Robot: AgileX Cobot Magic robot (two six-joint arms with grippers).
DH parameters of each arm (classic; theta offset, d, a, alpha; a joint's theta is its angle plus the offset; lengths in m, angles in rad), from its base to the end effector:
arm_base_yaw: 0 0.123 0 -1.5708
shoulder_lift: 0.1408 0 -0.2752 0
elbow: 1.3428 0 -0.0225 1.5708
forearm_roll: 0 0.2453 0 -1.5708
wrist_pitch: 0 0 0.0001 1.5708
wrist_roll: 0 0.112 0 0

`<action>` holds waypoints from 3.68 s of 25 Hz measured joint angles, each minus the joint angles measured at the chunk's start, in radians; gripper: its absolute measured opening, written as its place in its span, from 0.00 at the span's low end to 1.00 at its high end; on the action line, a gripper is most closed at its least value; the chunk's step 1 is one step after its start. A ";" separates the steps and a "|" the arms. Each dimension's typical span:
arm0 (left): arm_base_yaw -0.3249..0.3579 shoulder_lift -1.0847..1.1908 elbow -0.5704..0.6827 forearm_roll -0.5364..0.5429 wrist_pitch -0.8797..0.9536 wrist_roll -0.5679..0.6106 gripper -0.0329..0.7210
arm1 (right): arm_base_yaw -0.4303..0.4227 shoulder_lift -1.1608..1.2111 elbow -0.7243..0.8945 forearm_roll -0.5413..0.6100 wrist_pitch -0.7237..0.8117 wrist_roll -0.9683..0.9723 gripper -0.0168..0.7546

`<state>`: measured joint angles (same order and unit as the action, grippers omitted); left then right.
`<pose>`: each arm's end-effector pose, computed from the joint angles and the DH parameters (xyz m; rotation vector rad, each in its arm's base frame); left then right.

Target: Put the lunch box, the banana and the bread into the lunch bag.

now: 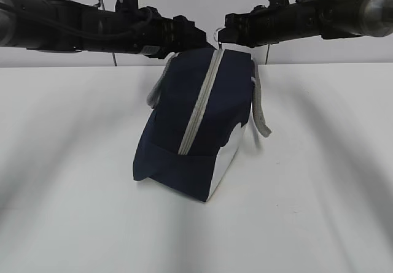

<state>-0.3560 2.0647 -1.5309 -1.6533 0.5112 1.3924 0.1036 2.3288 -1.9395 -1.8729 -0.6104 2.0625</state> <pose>0.4347 -0.2200 0.2209 0.4278 1.9846 -0.9053 0.5290 0.1165 0.1973 -0.3321 2.0428 0.7419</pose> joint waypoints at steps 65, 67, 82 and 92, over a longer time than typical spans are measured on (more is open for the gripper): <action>-0.008 -0.033 -0.004 0.105 0.121 0.053 0.08 | -0.004 0.106 -0.008 0.034 -0.019 0.119 0.00; -0.008 -0.033 -0.004 0.106 0.122 0.053 0.08 | -0.006 0.106 -0.008 0.034 -0.022 0.119 0.00; -0.008 -0.034 -0.004 0.097 0.150 0.039 0.51 | -0.013 0.122 -0.167 0.003 -0.166 0.145 0.56; 0.048 -0.106 -0.004 0.285 0.140 -0.169 0.62 | -0.015 0.033 -0.162 -0.007 -0.255 0.152 0.74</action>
<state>-0.3078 1.9586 -1.5346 -1.3687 0.6512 1.2230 0.0883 2.3622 -2.1017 -1.8799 -0.8653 2.2140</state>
